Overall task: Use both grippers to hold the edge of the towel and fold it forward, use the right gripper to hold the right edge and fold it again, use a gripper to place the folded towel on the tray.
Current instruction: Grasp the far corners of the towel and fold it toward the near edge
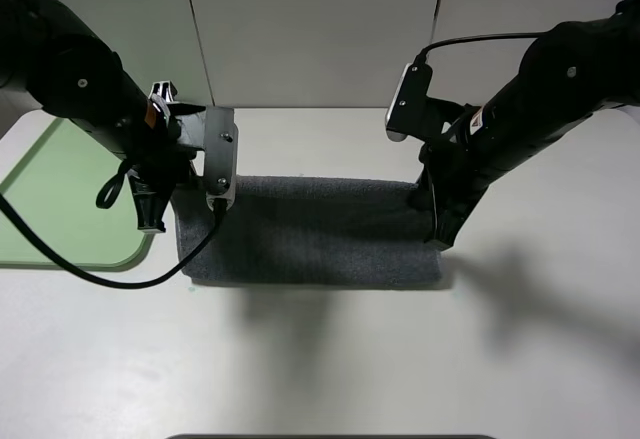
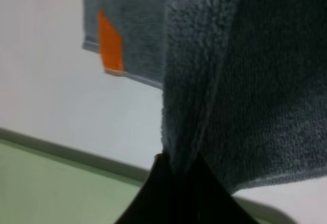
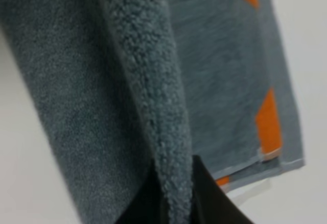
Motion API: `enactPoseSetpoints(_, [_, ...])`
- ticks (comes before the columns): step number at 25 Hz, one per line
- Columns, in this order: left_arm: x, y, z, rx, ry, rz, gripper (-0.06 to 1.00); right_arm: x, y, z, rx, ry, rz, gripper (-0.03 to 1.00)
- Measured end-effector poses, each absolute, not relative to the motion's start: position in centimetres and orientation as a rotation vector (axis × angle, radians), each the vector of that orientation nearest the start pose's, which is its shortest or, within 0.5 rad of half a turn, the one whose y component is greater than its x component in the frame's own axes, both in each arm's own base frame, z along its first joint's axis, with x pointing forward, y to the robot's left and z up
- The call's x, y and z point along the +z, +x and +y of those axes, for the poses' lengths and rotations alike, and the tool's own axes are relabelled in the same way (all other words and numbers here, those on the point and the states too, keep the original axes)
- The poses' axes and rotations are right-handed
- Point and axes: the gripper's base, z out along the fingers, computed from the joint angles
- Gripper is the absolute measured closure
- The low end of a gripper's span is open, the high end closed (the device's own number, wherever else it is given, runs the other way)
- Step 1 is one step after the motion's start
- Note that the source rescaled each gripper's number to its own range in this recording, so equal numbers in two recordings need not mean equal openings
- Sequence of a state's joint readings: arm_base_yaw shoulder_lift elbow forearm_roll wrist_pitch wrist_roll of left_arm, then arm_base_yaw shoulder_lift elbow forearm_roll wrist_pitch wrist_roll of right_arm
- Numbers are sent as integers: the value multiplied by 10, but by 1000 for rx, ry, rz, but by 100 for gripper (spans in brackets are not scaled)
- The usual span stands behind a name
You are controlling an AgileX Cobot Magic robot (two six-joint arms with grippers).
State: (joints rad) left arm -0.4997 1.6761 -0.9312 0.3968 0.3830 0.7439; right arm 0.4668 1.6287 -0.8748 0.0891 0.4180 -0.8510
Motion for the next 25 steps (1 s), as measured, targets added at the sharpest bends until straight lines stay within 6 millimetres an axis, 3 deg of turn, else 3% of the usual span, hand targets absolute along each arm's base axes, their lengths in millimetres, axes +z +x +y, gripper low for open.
enactPoseSetpoints(10, [166,308,-147,-578,-2624,-2478,94,171,282,143,-100,-1584,2118,97])
enactPoseSetpoints(22, [168,311,-150,-613,-2706,-2454,94,171,284,142,-141,-1626,2081,97])
enactPoseSetpoints(25, [168,311,-149,-621,-2708,-2445,84,171,284,141,-145,-1629,2081,85])
